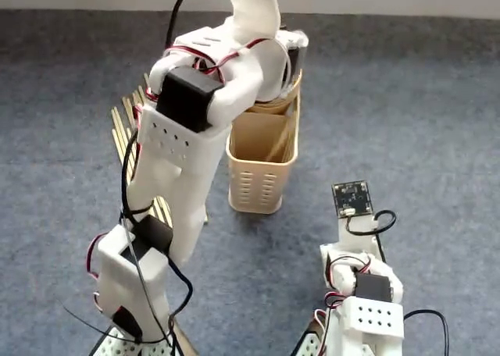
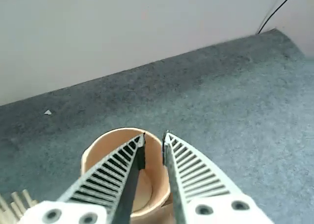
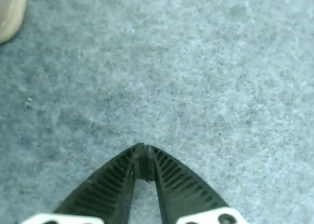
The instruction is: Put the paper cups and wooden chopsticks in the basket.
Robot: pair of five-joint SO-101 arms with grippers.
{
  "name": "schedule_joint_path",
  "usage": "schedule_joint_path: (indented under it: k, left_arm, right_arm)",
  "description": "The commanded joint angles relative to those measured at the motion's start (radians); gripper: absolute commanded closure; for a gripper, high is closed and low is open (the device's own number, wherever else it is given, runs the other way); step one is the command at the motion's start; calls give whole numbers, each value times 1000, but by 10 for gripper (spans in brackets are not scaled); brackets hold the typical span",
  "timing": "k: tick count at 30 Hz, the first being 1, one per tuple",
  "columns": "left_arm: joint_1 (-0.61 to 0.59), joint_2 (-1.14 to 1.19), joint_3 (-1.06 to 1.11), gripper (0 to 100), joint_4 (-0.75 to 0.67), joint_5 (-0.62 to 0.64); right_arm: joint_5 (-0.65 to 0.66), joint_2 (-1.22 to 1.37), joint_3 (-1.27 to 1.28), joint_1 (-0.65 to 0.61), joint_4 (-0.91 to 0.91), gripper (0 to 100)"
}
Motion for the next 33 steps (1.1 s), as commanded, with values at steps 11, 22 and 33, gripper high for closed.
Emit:
schedule_joint_path:
  k: [11, 22, 33]
  left_arm:
    - [-572, 116, 420, 902, 218, -20]
    - [-568, 476, 487, 790, 170, 28]
    - [-561, 582, 446, 832, 161, 32]
  right_arm:
    - [11, -10, -4, 10, -13, 994]
    - [11, -10, -4, 10, -13, 994]
    - [11, -10, -4, 10, -13, 994]
